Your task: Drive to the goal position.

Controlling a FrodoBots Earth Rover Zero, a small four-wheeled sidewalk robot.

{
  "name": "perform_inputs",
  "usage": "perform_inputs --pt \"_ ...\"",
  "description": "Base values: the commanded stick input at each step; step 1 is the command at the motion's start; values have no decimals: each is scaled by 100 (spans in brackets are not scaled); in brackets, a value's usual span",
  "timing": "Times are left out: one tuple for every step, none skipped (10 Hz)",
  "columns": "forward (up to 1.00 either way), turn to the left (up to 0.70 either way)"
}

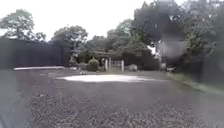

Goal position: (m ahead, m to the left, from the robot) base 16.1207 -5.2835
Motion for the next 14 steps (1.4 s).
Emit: perform_inputs --pt "70 0" --pt "70 0" --pt "70 0" --pt "70 0" --pt "70 0" --pt "70 0" --pt "70 -12" --pt "70 -27" --pt "70 -35" --pt "70 -35" --pt "70 -35" --pt "70 -35" --pt "70 -35" --pt "70 -35"
